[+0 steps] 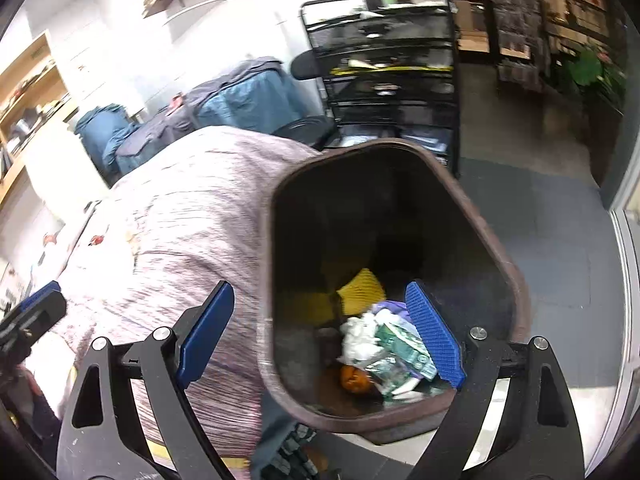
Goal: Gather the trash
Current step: 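Move both tools back over the bed toward the cream paper bag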
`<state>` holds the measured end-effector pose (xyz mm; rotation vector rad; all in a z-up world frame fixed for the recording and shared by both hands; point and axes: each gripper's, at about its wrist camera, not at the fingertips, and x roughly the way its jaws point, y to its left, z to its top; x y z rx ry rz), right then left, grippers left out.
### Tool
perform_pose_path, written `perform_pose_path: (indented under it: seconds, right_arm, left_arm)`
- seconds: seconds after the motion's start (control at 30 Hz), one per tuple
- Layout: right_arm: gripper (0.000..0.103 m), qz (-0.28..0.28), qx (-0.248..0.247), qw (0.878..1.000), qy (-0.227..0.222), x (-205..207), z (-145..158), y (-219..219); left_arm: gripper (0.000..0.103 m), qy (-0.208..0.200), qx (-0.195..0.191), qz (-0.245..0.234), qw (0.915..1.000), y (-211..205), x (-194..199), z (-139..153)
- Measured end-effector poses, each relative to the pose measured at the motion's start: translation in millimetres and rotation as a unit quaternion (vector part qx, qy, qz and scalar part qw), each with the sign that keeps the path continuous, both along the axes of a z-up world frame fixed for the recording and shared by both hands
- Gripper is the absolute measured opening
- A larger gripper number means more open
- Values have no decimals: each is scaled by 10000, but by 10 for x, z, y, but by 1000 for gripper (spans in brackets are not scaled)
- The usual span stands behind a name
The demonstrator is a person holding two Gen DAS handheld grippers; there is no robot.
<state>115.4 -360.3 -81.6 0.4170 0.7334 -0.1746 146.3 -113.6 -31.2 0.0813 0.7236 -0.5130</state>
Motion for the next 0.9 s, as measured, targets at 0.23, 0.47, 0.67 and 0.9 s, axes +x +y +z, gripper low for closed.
perform_pose_path:
  seconds: [0.23,0.47,0.67,0.9]
  right_arm:
    - [87,666,-143,9976,-120,265,166,465]
    - [87,1426,-203,9893,-220,557,324,958]
    - [87,2214,-274,9748,-6,928,334,1481]
    - [87,3026,-725,9494,436,1390,243,2103]
  left_arm:
    - [97,121,-57,630,9979,616,117,-40]
    - [97,130,-1,1241,9922,1228,248,-32]
    - [97,224,38,1543,9878,1564,363,-69]
    - [97,301,0,1644,9859,1731,430,-117]
